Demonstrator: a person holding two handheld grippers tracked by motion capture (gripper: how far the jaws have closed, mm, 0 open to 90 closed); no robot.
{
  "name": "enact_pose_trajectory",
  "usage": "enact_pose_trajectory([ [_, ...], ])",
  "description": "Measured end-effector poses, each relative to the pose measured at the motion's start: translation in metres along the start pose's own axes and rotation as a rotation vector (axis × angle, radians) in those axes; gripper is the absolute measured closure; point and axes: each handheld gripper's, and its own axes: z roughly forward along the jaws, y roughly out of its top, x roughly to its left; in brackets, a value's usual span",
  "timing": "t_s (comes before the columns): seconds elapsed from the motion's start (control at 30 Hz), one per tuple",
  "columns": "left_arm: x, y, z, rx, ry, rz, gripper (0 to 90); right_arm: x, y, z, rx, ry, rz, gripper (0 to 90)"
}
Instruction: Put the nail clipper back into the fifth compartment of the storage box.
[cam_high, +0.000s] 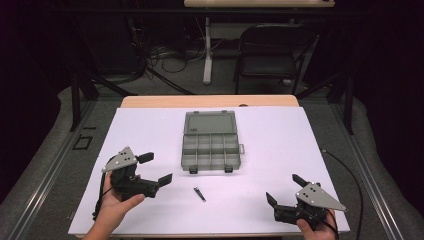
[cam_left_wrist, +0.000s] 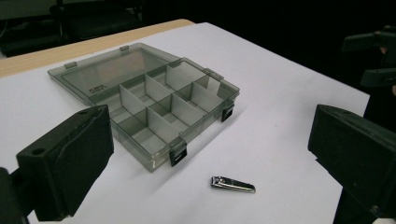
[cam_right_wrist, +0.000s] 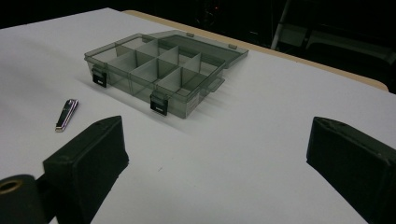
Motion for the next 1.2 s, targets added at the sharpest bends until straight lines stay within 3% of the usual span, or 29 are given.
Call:
enact_pose_trajectory([
  [0.13,-0.002,0.008,0.004,0.033,0.015,0.030,0.9,0.000,-0.001,0.000,0.003,0.000,0.002,4.9],
  [0.27,-0.003,0.012,0.011,0.073,0.002,0.044,4.5,0.001,-0.001,0.000,0.005,-0.004,-0.012,5.1],
  [0.4,-0.006,0.014,0.015,0.094,0.011,0.090,15.9,0.000,-0.002,0.000,0.005,-0.009,-0.015,5.6],
  [0.6,-0.009,0.018,0.021,0.126,0.005,0.115,16.0,0.000,-0.003,0.001,0.015,-0.008,-0.015,6.5],
  [0.87,-0.009,0.020,0.031,0.186,-0.003,0.150,24.3,0.003,-0.004,0.004,0.017,-0.003,-0.024,7.0],
  [1.2,-0.012,0.024,0.047,0.280,-0.024,0.192,27.6,0.002,-0.005,0.005,0.026,0.002,-0.020,7.9],
])
